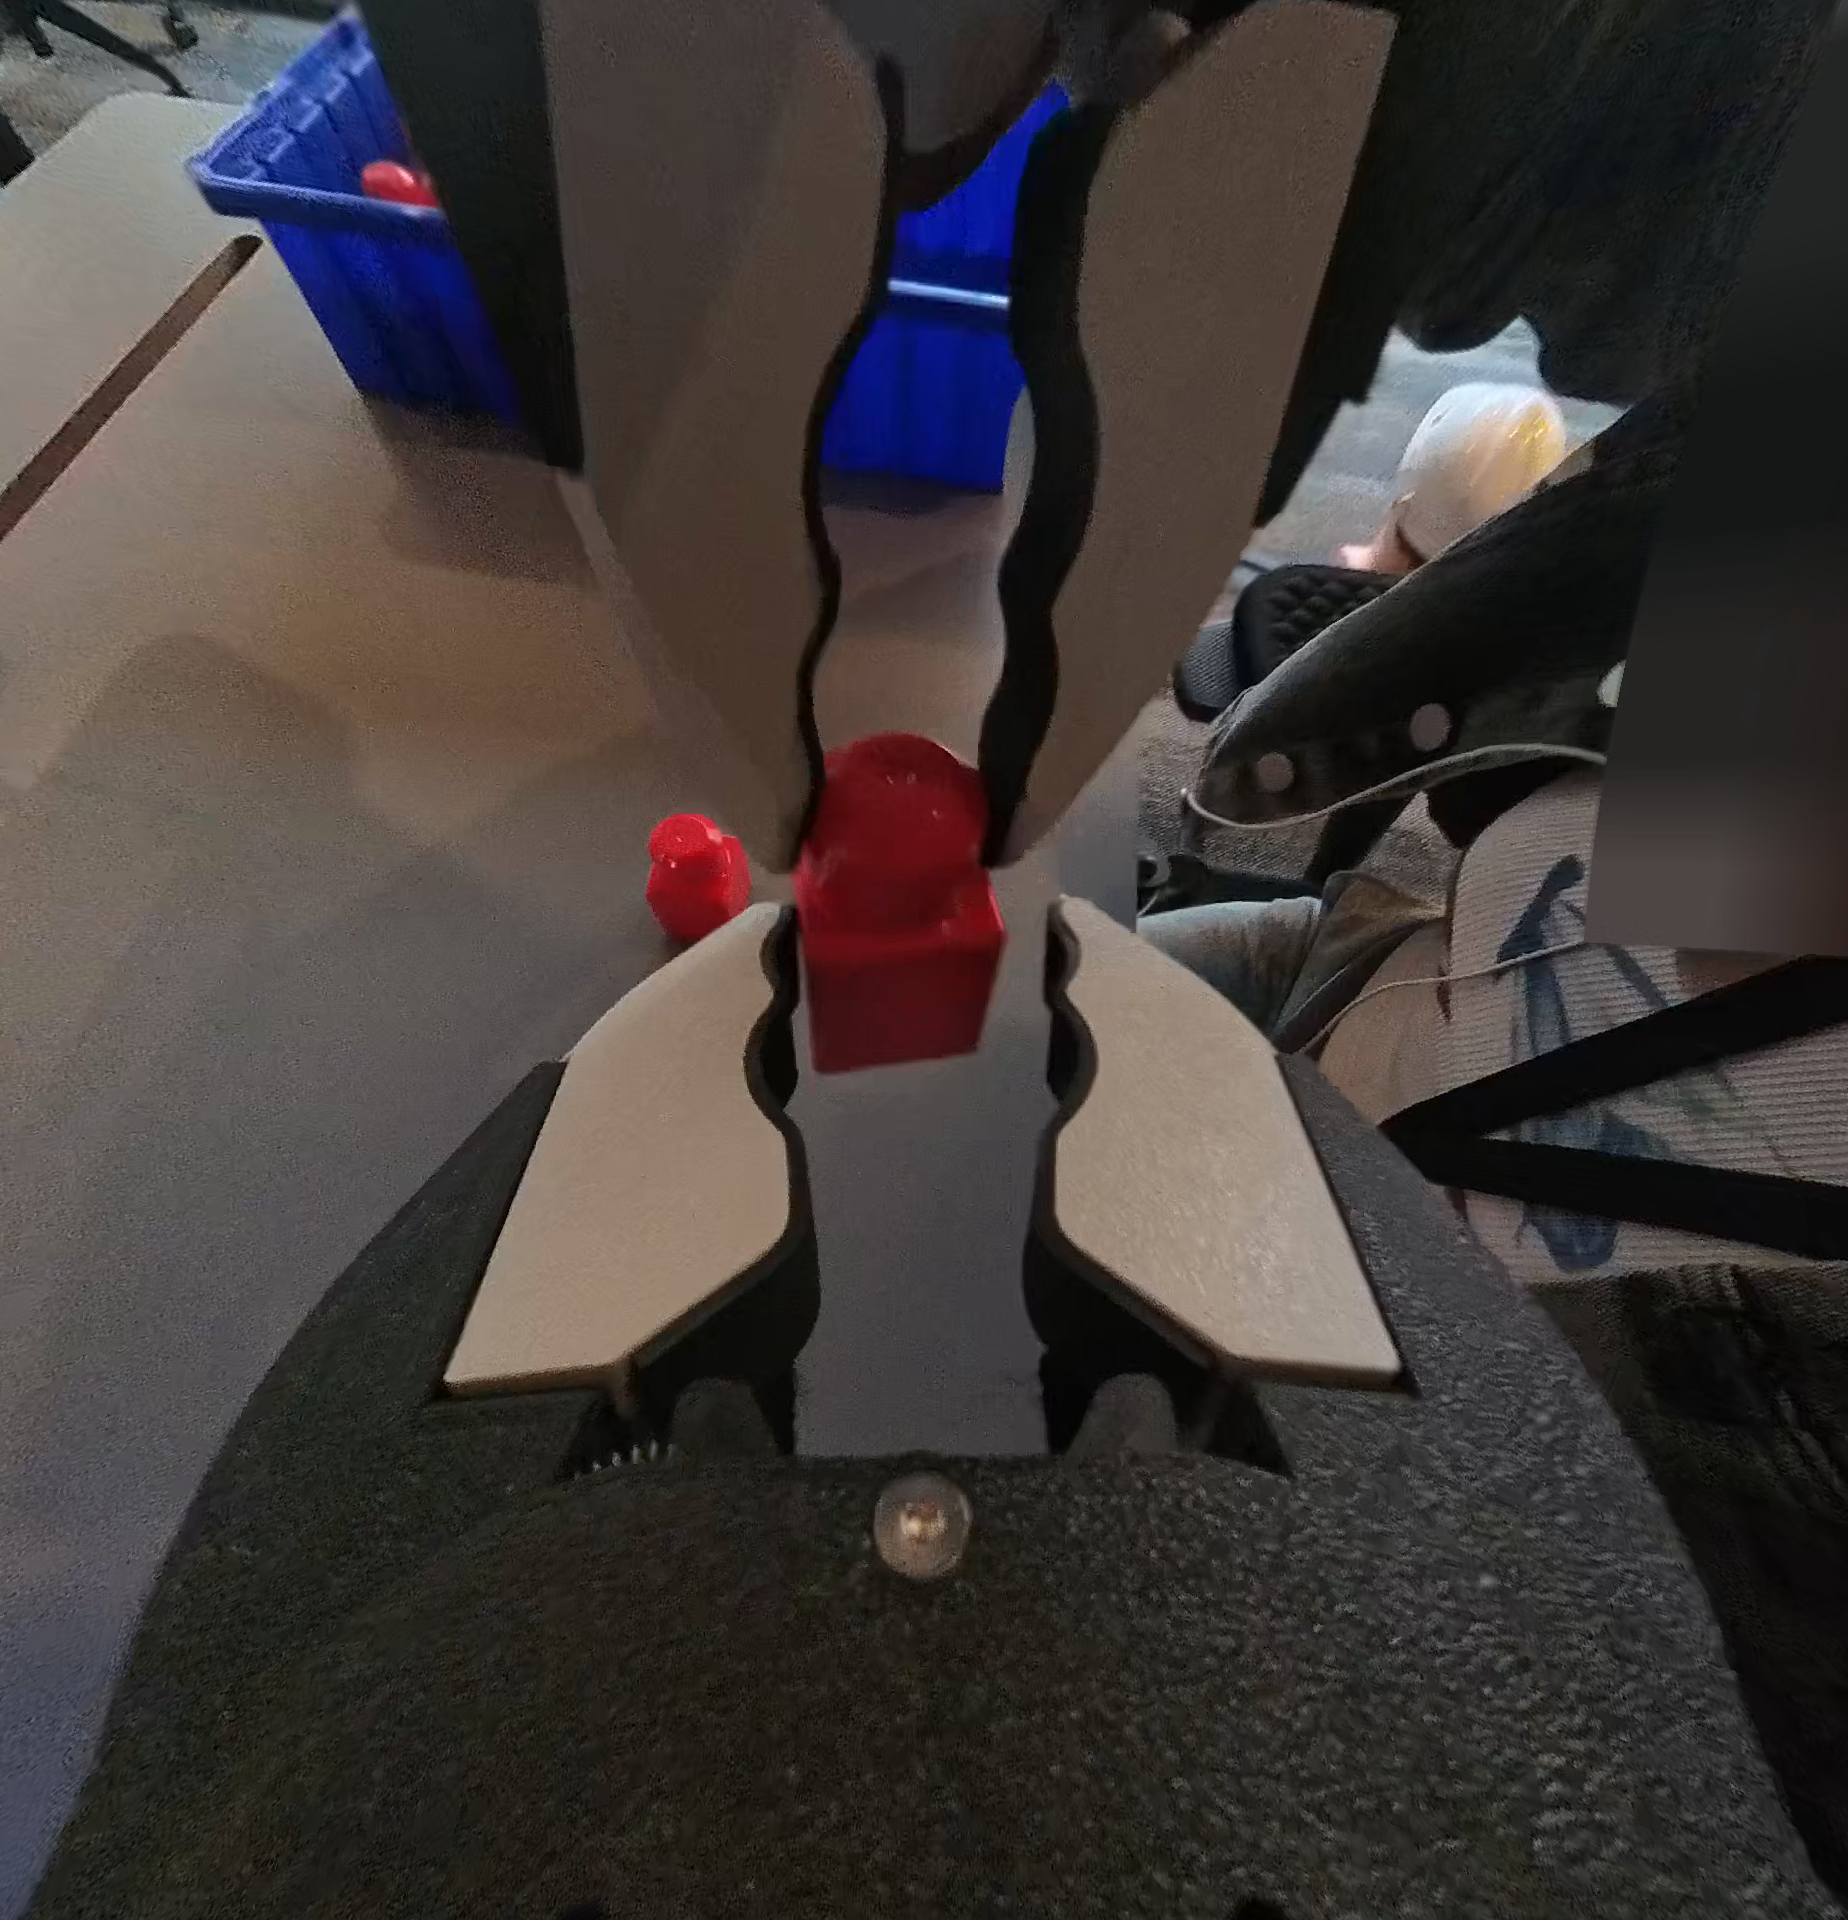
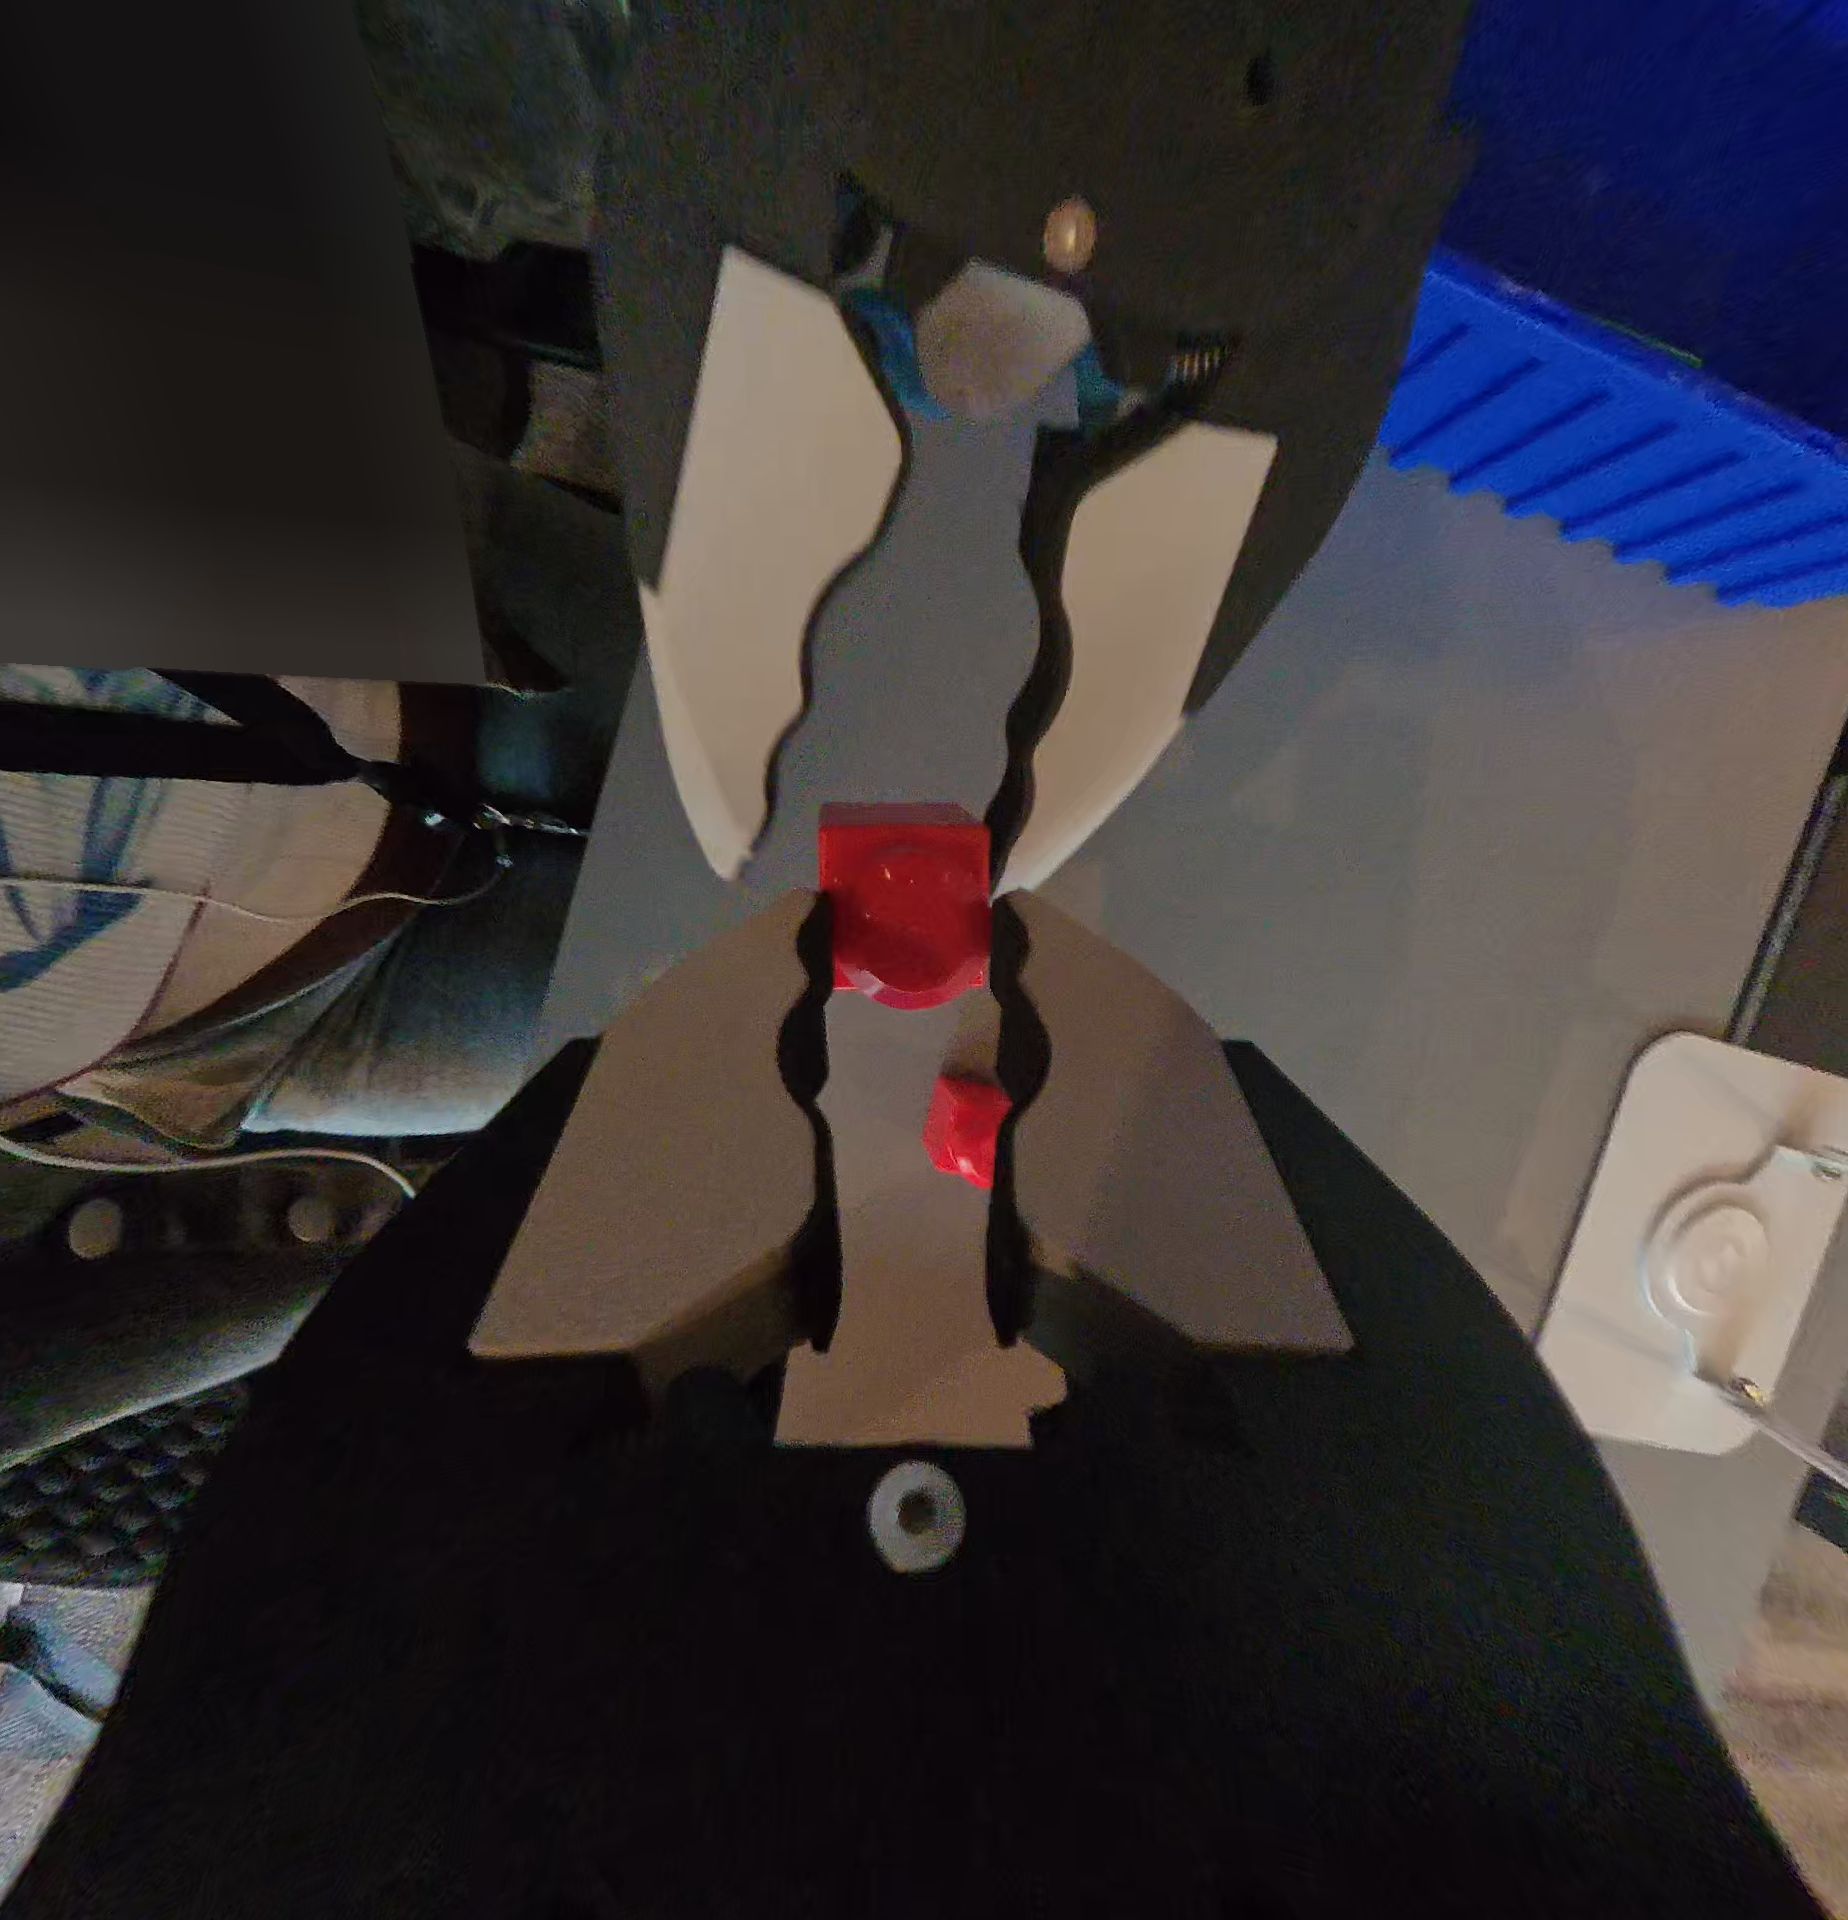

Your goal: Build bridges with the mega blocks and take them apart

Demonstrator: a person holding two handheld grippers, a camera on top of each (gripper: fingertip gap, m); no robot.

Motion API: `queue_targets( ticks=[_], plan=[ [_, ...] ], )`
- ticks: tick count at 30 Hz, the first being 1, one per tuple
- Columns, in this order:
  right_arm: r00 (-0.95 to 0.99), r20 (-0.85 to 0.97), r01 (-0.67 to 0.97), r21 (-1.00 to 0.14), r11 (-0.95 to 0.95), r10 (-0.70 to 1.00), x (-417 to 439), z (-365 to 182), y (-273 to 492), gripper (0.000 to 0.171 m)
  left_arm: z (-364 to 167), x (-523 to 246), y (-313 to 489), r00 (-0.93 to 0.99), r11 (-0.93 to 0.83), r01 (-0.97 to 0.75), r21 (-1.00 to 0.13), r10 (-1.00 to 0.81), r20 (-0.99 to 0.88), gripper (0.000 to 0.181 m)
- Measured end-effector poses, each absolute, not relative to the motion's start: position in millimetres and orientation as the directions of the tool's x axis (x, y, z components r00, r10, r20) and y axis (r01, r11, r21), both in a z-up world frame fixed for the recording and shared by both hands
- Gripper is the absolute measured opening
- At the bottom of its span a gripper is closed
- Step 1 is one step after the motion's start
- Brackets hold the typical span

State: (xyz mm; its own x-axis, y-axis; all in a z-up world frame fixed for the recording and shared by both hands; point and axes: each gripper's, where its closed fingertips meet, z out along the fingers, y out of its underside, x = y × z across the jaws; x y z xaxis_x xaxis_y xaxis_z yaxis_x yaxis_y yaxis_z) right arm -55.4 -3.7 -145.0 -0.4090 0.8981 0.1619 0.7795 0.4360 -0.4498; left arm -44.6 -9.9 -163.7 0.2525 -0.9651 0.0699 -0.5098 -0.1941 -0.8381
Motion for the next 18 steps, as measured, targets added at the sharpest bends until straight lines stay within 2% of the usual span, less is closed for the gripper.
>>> queue_targets(
  ticks=[1, 3, 9, 18],
  plan=[
    [-0.402, 0.173, 0.787, -0.437, 0.436, 0.899, -53, -145, 0, 0.028, -164, -47, -9, 0.257, -0.206, -0.505, -0.838, -0.963, 0.082, 0.050],
    [-0.388, 0.169, 0.803, -0.421, 0.422, 0.906, -45, -147, 5, 0.028, -163, -56, -5, 0.287, -0.212, -0.498, -0.841, -0.955, 0.071, 0.055],
    [-0.294, 0.145, 0.887, -0.327, 0.326, 0.945, -3, -175, 31, 0.028, -134, -99, 7, 0.412, -0.199, -0.375, -0.905, -0.911, 0.029, 0.053],
    [-0.194, 0.111, 0.946, -0.243, 0.216, 0.975, 52, -236, 67, 0.028, -68, -183, 3, 0.640, -0.019, -0.119, -0.993, -0.766, -0.062, 0.035]
  ],
)
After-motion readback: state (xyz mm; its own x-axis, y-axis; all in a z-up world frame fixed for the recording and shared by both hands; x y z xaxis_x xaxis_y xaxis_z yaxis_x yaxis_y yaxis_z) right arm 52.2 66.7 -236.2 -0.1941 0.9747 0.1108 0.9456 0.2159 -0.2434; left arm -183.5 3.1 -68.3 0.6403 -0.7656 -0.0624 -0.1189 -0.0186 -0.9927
